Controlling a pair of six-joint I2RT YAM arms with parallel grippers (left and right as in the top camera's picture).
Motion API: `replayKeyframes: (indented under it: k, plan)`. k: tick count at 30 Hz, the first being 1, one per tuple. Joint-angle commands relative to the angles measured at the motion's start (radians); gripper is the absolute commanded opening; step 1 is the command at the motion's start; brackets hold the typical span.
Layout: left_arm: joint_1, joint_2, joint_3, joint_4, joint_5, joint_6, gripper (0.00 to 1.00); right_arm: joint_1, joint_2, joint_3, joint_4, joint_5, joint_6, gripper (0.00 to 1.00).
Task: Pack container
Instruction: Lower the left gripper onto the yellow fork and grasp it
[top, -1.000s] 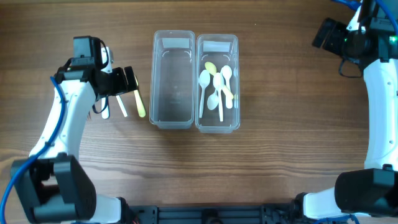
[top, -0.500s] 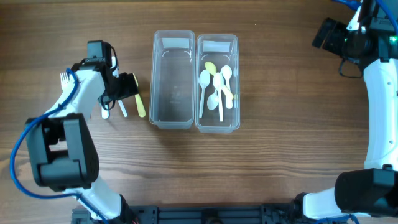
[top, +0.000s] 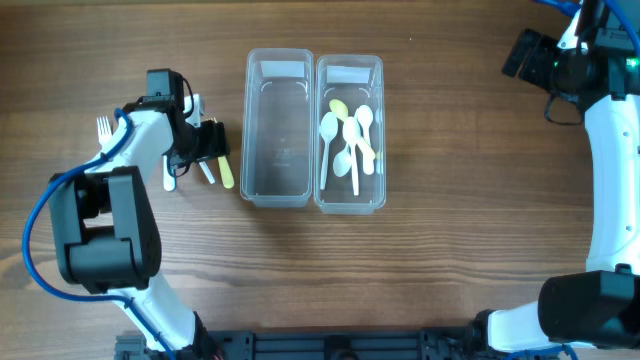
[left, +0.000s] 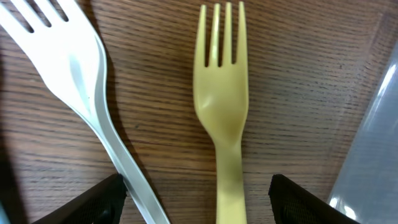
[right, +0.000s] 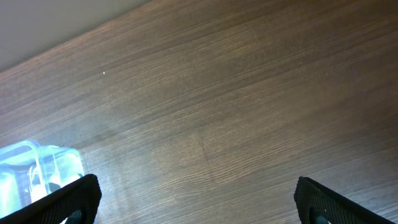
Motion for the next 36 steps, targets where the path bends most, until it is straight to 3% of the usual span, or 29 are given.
replayKeyframes:
  k: [1, 9, 13, 18, 21, 29, 36]
  plan:
    - [-0.019, 0.023, 0.015, 0.006, 0.042, 0.03, 0.79, 0.001, 0.004, 0.006, 0.0, 0.013, 0.013, 1.0]
    - [-0.019, 0.023, 0.015, -0.001, 0.036, 0.014, 0.8, 0.001, 0.004, 0.006, 0.0, 0.013, 0.013, 1.0]
    - [-0.019, 0.017, 0.015, -0.021, -0.024, -0.008, 0.75, 0.001, 0.004, 0.006, 0.0, 0.013, 0.013, 1.0]
    - [-0.019, -0.082, 0.015, -0.021, -0.022, -0.023, 0.77, 0.001, 0.004, 0.006, 0.0, 0.013, 0.013, 1.0]
    - [-0.02, -0.134, 0.015, -0.024, -0.021, -0.031, 0.68, 0.001, 0.004, 0.006, 0.0, 0.013, 0.013, 1.0]
    - [-0.068, -0.127, 0.015, 0.011, -0.023, -0.031, 0.68, 0.001, 0.004, 0.006, 0.0, 0.013, 0.013, 1.0]
    - [-0.078, -0.121, 0.015, 0.04, -0.053, -0.061, 0.63, 0.001, 0.004, 0.006, 0.0, 0.013, 0.013, 1.0]
